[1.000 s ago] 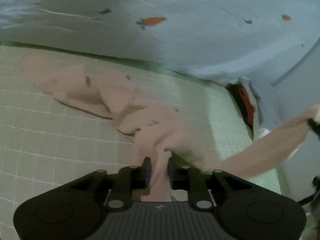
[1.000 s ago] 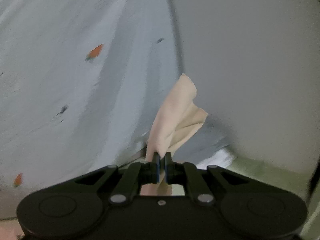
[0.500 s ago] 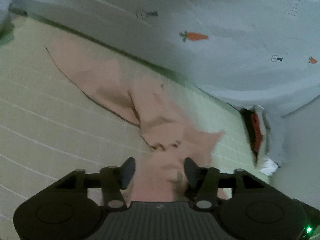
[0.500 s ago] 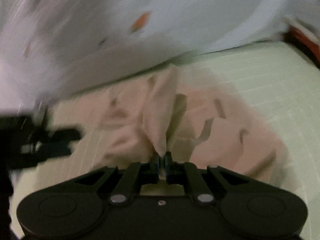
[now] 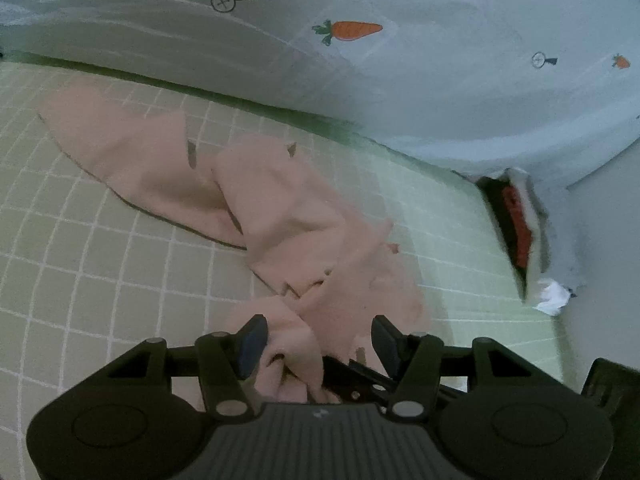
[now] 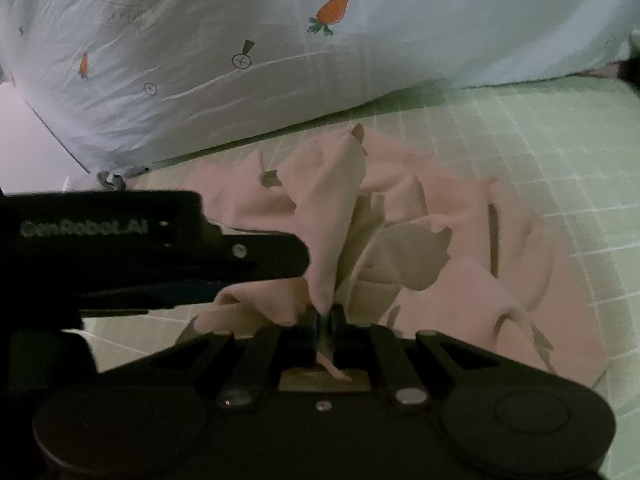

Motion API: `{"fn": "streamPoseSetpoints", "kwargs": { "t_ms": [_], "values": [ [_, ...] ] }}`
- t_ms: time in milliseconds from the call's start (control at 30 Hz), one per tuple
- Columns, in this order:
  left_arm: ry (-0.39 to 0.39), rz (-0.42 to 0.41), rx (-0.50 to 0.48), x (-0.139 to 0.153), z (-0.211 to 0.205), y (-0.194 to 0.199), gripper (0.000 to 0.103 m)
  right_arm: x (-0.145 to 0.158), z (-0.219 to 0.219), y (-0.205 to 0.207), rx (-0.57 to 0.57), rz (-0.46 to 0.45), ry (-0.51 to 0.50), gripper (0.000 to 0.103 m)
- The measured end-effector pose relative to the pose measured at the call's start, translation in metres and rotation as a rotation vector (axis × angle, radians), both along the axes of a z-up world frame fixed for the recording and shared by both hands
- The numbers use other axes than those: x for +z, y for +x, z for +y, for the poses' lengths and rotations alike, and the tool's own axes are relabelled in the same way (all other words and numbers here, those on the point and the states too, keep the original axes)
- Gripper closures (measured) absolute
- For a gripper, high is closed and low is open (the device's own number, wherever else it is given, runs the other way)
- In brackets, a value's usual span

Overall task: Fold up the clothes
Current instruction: 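Lower the peach top onto the grid sheet and open both grippers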

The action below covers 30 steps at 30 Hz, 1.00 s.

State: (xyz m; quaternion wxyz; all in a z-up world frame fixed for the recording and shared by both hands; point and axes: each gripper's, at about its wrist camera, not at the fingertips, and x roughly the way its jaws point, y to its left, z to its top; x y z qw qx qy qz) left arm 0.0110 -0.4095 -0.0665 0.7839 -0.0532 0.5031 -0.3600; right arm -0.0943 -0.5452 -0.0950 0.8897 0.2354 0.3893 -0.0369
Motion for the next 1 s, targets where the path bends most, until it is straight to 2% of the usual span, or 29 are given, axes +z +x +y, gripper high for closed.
{"fn": "streamPoseSetpoints", "kwargs": {
  "t_ms": [200,367,567,667,800,833,900,967,1000],
  "values": [
    [0.056,-0.01,0.018,-0.009,-0.012,0.003,0.049,-0.008,-0.015,0.009,0.012,0.009,0.113,0.095],
    [0.101,-0.002,0.052,-0.02,-0.013,0.006,0.072,-0.017,-0.023,0.013,0.019,0.027,0.188,0.095],
    [0.087,0.021,0.081,-0.027,-0.006,0.011,0.083,-0.03,-0.036,0.016,-0.012,0.052,0.327,0.092],
    [0.079,0.03,0.095,-0.03,-0.002,0.012,0.086,-0.043,-0.048,0.012,-0.074,0.057,0.476,0.088],
    [0.055,0.061,0.139,-0.029,0.01,0.019,0.087,-0.066,-0.07,-0.003,-0.209,0.048,0.751,0.082],
    [0.048,0.06,0.153,-0.027,0.014,0.02,0.087,-0.071,-0.076,-0.008,-0.246,0.043,0.808,0.077],
    [0.035,0.054,0.182,-0.022,0.023,0.023,0.089,-0.072,-0.083,-0.018,-0.293,0.027,0.838,0.073],
    [0.022,0.022,0.216,-0.011,0.035,0.026,0.09,-0.064,-0.091,-0.03,-0.332,-0.006,0.816,0.067],
    [0.014,0.003,0.233,-0.005,0.041,0.027,0.097,-0.058,-0.096,-0.038,-0.352,-0.026,0.789,0.065]
  ]
}}
